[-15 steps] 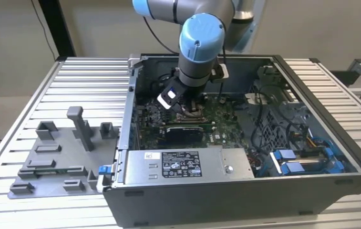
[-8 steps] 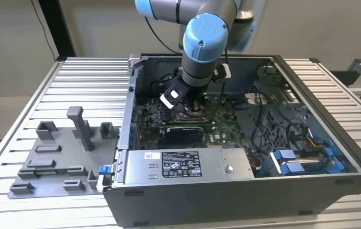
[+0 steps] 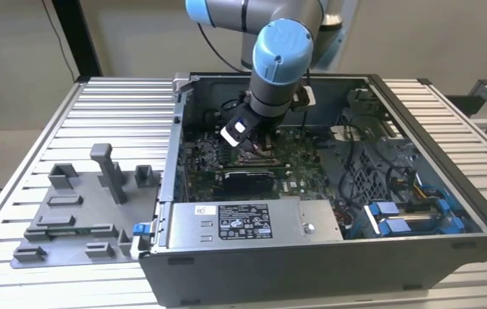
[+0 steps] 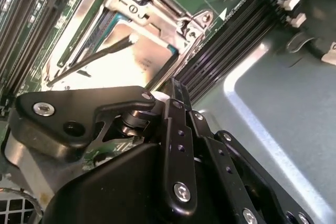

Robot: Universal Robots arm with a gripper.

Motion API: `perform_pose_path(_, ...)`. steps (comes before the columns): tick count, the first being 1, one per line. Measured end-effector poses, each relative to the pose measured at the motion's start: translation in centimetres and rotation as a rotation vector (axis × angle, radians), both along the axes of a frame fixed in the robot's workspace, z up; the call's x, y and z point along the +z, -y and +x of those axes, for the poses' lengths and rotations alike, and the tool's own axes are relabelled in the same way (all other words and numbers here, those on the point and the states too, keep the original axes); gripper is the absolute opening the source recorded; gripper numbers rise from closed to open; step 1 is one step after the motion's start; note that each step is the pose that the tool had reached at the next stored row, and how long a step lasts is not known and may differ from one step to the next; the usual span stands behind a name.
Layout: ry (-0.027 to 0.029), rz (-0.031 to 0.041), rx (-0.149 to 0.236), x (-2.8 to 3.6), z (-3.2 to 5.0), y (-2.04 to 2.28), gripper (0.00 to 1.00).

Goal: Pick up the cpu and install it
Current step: 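Install the first cpu locking lever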

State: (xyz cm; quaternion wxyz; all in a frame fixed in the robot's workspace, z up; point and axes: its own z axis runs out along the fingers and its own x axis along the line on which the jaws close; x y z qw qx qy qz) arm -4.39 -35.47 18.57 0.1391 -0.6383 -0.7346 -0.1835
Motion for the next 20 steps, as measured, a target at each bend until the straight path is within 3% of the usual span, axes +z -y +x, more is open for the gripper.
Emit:
perform_pose_path(10, -0.0001, -0.0002, 0.000, -0.03, 0.81, 0.03, 0.00)
perform_pose_path(20, -0.0001, -0.0001, 0.000, -0.10, 0.91, 0.25, 0.00)
